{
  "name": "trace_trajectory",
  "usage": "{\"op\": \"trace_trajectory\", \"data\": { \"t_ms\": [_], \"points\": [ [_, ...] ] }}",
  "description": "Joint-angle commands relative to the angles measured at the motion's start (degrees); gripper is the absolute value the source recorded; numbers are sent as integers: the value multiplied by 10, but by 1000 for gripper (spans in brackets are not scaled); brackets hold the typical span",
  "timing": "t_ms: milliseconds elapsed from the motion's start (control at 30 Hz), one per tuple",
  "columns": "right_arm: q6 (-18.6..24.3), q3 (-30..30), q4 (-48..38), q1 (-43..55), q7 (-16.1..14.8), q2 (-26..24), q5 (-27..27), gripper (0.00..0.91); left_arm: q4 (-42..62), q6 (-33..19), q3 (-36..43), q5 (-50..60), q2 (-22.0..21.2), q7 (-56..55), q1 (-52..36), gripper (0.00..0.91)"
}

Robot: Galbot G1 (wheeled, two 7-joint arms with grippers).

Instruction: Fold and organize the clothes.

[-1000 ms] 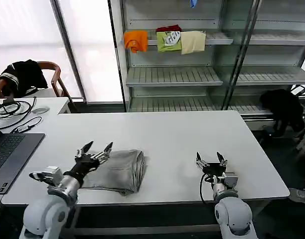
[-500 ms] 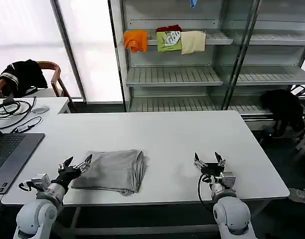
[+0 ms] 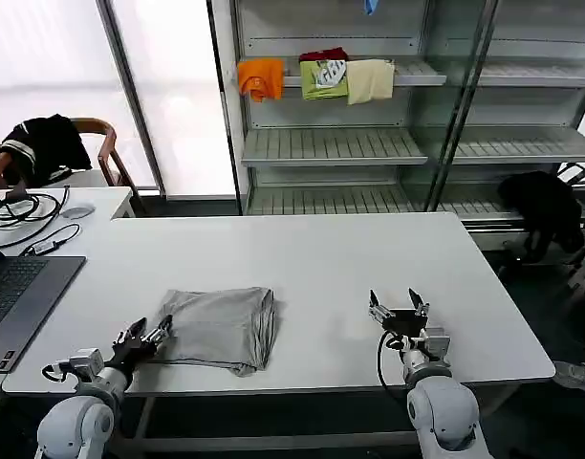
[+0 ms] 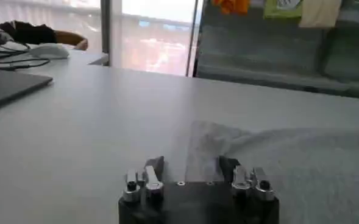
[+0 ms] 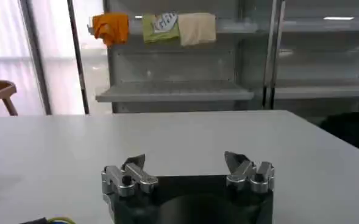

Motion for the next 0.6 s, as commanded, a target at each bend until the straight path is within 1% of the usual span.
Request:
{"op": "trace_trajectory", "data": {
  "t_ms": [33, 267, 433, 500, 600],
  "points": [
    [0, 0, -1, 1, 1, 1, 4, 907, -3, 7, 1, 14, -4, 13, 9, 10],
    [0, 2, 1, 0, 2, 1, 4, 907, -2, 9, 6, -6, -10, 25, 6, 10],
    [0, 5, 4, -1, 4, 0, 4, 907, -4, 2, 8, -42, -15, 35, 4, 10],
    [0, 6, 5, -2, 4, -1, 5, 907, -7, -3, 2, -63, -16, 37, 3, 10],
    [0, 7, 5, -2, 5, -2, 8, 907, -14, -16, -18, -60, -11, 48, 2, 10]
  ]
}}
